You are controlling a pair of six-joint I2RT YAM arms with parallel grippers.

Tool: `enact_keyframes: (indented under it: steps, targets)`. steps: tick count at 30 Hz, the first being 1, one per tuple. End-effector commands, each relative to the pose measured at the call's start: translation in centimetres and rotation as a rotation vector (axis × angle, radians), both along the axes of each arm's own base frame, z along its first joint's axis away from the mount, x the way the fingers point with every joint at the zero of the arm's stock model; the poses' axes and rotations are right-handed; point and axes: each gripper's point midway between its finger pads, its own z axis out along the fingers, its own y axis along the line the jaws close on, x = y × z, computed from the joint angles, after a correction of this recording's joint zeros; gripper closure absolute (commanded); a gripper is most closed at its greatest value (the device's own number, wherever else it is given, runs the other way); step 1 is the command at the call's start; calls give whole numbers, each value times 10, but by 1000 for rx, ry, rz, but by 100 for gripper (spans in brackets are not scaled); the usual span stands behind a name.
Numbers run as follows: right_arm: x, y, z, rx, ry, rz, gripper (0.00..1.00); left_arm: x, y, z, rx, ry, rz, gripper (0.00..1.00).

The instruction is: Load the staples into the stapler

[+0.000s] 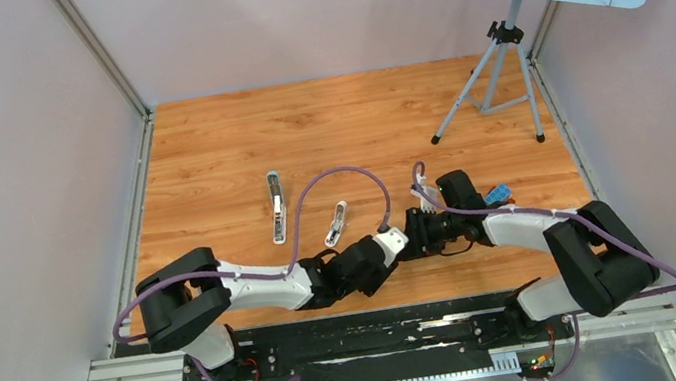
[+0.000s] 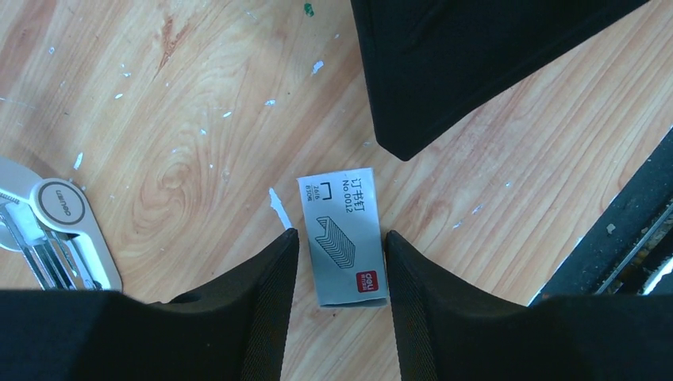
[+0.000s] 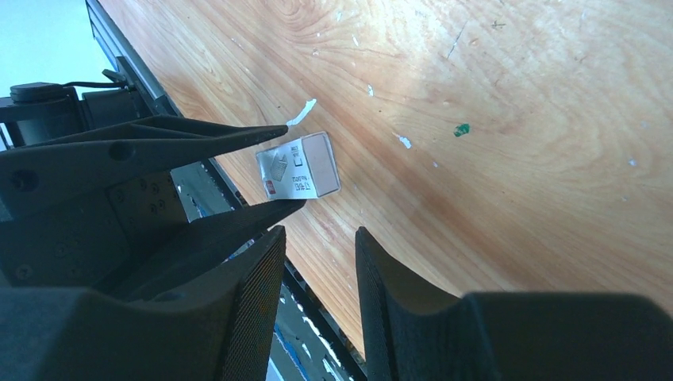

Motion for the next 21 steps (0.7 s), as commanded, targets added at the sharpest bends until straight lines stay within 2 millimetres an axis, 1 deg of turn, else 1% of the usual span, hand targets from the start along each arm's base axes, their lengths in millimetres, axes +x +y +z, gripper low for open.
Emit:
enact_keyframes:
  steps: [1,4,8,12,16,17,20,21]
  targets:
    - [7,1,2,12,-8,0,59,2,-1,3,-23,1,-27,55]
    - [6,5,3,38,2,10,59,-2,1,6,-19,-2,-72,57]
    - [-2,17,6,81,0,64,56,-11,5,9,-33,-3,-129,57]
    - [-1,18,1,75,1,46,66,-15,11,14,-45,-20,-157,57]
    - [1,22,-2,94,16,54,74,-14,15,14,-23,-24,-152,56]
    - [3,22,-2,93,19,52,75,-12,14,15,-24,-29,-140,55]
    - [8,21,-4,67,11,32,78,-6,12,21,-52,-33,-87,43]
    - [9,20,-6,52,8,22,79,-5,10,23,-65,-33,-76,42]
